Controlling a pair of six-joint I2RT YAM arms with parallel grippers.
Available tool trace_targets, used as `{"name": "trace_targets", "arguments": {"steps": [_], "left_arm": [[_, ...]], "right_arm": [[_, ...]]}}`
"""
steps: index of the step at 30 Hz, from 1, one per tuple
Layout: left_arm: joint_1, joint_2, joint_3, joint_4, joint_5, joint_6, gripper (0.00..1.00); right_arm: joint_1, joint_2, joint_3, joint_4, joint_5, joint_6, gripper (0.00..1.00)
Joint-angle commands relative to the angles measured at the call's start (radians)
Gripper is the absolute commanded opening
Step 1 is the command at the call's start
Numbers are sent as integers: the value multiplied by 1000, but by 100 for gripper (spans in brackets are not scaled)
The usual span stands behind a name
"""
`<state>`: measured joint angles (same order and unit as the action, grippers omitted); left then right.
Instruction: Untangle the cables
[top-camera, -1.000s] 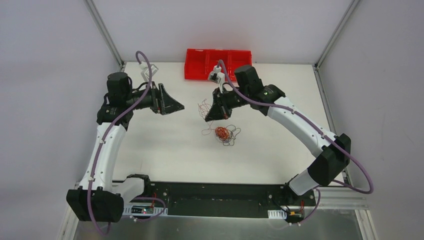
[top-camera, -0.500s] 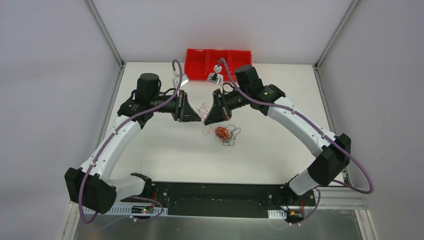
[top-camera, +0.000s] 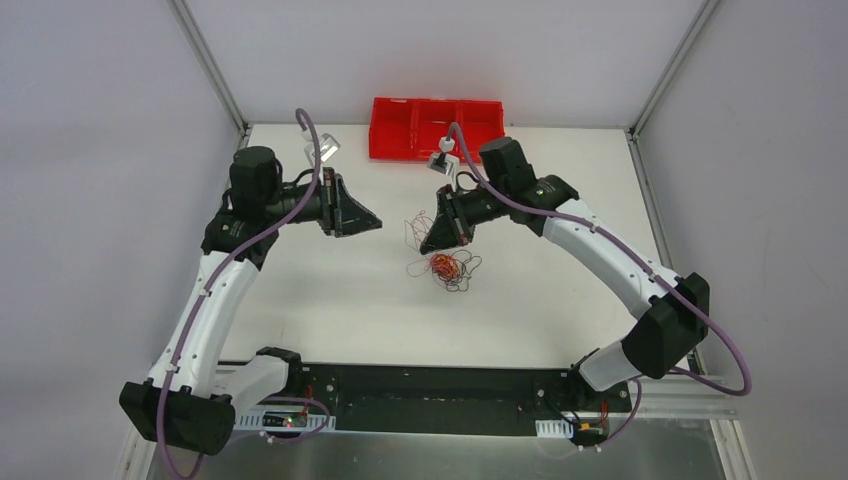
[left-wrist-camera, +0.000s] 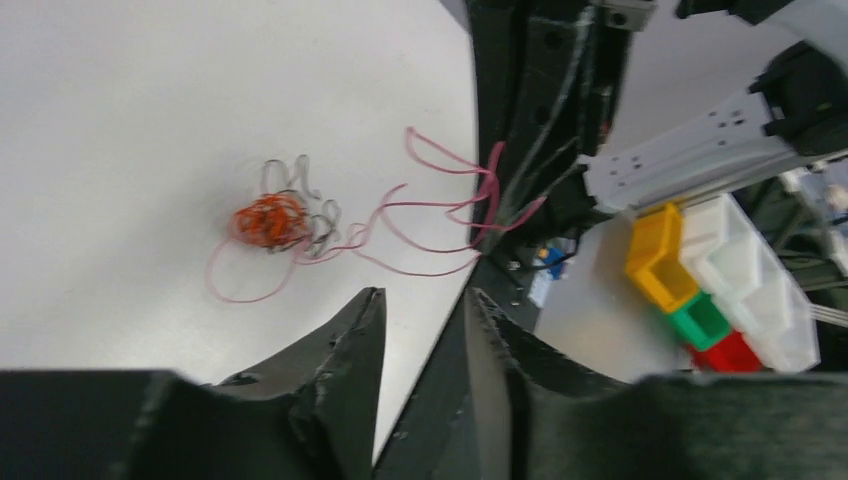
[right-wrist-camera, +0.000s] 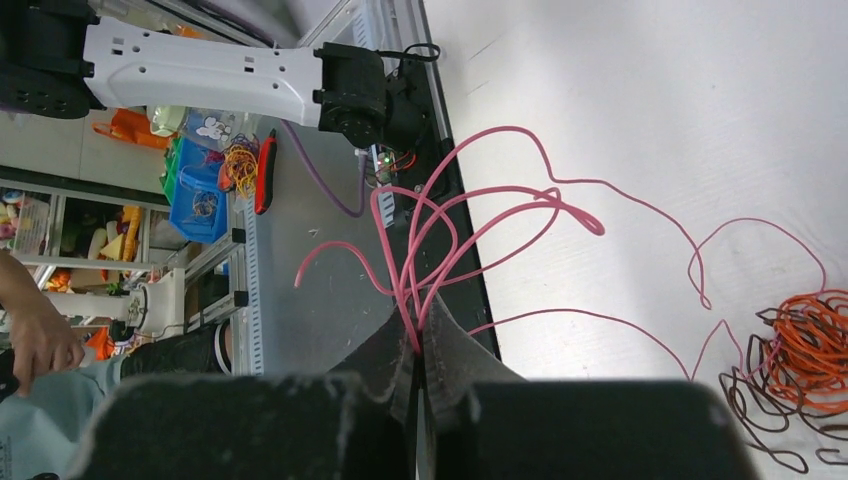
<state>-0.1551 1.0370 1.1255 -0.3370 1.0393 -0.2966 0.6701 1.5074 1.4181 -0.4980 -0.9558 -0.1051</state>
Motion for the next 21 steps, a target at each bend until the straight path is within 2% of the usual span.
{"name": "trace_targets", "arguments": {"steps": [1, 4, 7, 10, 15, 19, 21], "left_arm": [[-117, -26, 50, 21, 33, 52, 39], [-178, 4, 93, 21, 47, 83, 32], [-207, 45, 128, 21, 36, 103, 31], [-270, 87, 144, 21, 23, 108, 34], [-318, 122, 156, 11, -40, 144, 46], [-341, 143, 172, 3, -70, 158, 45], [-355, 151, 174, -1, -76, 158, 39]], "right_arm": [[-6, -47, -10, 39, 14, 41, 0], [-6, -28, -8, 59, -3, 73, 0], [-6, -17, -10, 83, -16, 102, 0], [-6, -4, 0, 85, -22, 104, 0], [-5, -1, 3, 77, -36, 103, 0], [-5, -3, -5, 78, -43, 103, 0], [-4, 0, -3, 78, -44, 103, 0]]}}
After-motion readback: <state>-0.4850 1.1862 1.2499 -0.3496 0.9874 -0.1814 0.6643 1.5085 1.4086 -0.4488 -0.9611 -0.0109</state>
